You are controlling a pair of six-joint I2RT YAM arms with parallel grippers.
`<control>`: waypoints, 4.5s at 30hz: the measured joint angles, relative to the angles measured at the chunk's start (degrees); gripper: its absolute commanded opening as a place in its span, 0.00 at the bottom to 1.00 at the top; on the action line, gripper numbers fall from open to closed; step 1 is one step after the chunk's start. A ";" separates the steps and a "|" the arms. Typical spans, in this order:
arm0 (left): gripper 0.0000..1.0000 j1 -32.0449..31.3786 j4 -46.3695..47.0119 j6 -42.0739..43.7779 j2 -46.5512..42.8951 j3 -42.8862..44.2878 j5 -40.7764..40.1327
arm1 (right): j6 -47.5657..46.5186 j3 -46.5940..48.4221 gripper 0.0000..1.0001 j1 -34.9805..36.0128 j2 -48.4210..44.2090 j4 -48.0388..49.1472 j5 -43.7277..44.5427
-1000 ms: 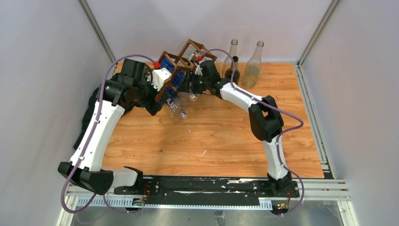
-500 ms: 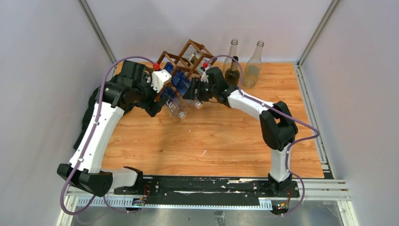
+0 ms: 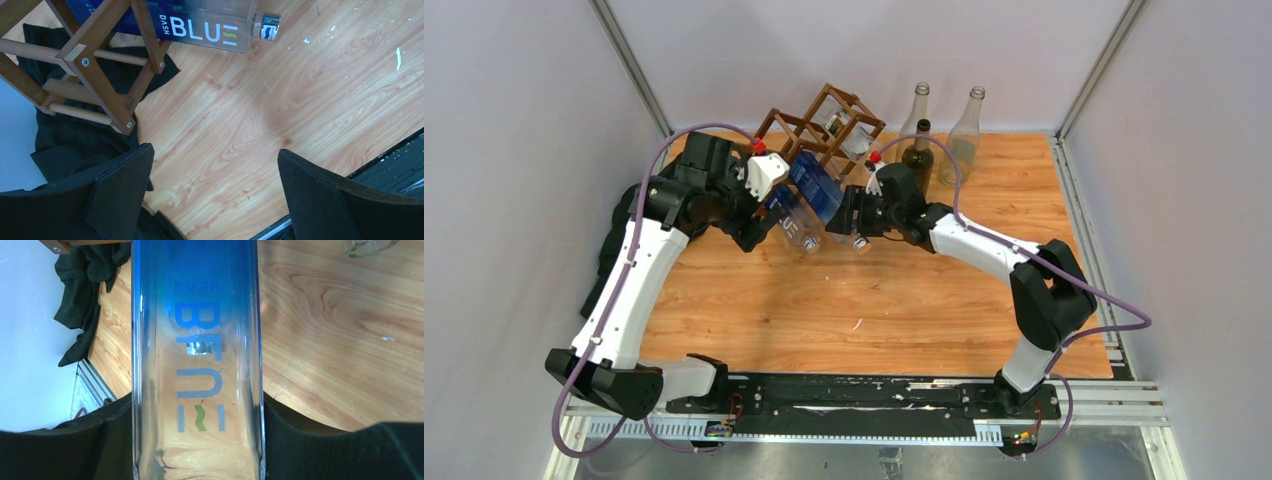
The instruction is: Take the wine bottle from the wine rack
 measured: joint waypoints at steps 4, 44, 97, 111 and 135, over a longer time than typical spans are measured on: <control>1.00 0.02 0.02 0.48 0.00 -0.15 0.11 | 0.28 -2.58 0.00 0.28 -2.75 -0.24 0.31; 1.00 -3.21 5.46 35.34 -16.52 -18.93 16.33 | 1.33 -20.00 0.00 2.84 -32.04 -20.48 -8.76; 0.00 -21.66 20.24 17.14 -23.54 -30.05 11.17 | -7.13 1.81 0.95 13.00 -35.41 -25.16 -5.09; 0.00 -21.55 20.68 -6.73 -19.85 -19.74 23.45 | -8.24 -1.44 0.97 9.68 -45.86 -18.01 -4.31; 1.00 -12.66 17.00 -16.76 -11.65 -9.20 34.23 | -15.96 -4.04 0.00 9.20 -40.02 -16.61 -0.98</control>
